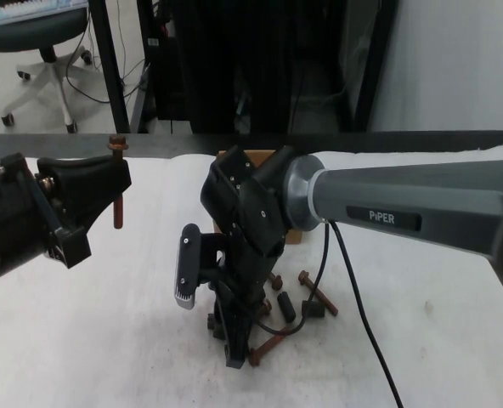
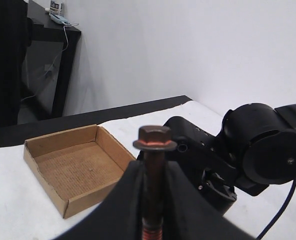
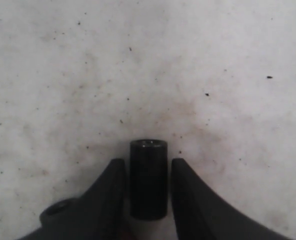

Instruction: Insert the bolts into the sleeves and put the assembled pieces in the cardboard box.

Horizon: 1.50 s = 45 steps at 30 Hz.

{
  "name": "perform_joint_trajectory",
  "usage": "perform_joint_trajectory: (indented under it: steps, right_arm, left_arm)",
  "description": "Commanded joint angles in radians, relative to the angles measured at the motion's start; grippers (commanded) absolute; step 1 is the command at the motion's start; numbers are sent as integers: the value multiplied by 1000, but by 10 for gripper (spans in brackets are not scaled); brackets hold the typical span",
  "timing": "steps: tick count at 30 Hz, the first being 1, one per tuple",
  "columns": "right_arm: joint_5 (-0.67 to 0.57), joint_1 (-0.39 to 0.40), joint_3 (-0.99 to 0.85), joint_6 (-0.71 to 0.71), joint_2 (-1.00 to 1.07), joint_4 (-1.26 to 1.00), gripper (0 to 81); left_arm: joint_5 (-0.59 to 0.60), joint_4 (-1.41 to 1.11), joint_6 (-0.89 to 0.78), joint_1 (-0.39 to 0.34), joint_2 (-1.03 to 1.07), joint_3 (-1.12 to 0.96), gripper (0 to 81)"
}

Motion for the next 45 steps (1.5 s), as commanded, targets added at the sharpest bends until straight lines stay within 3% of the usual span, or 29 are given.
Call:
perform_joint_trajectory:
  steps: [1,8,10,12,13,18,24,29,35,41,45]
  right_arm:
    - [40,-4,8,-19,5,23,300]
    - [20,-1,8,-19,5,12,289]
    - [29,-1,11,-19,5,12,210]
    - [45,-1,11,-19,5,12,32]
    - [43,-1,11,-16,5,12,4]
    - [-25,-13,11,126,-4,-36,9]
    - [-274,-90,11,345,-110,-101,9]
    - [-688,-200,51,512,-249,-183,9]
    - [-1031,-274,238,614,-435,-387,9]
    - [-1047,-247,461,656,-587,-593,9]
    - [-880,-194,605,773,-611,-836,9]
  left_arm:
    - [14,-10,2,3,-11,-2,3]
    - [14,-10,2,3,-11,-2,3]
    - [14,-10,2,3,-11,-2,3]
    - [14,-10,2,3,-11,-2,3]
    - [14,-10,2,3,-11,-2,3]
    - [14,-10,2,3,-11,-2,3]
    - [9,-73,-63,3,-76,-2,3]
    - [-63,-292,-277,3,-116,-2,3]
    - [-99,-512,-431,0,-66,-2,3]
    - [-98,-774,-590,-79,111,-2,3]
    - [-90,-1020,-686,-183,279,-2,3]
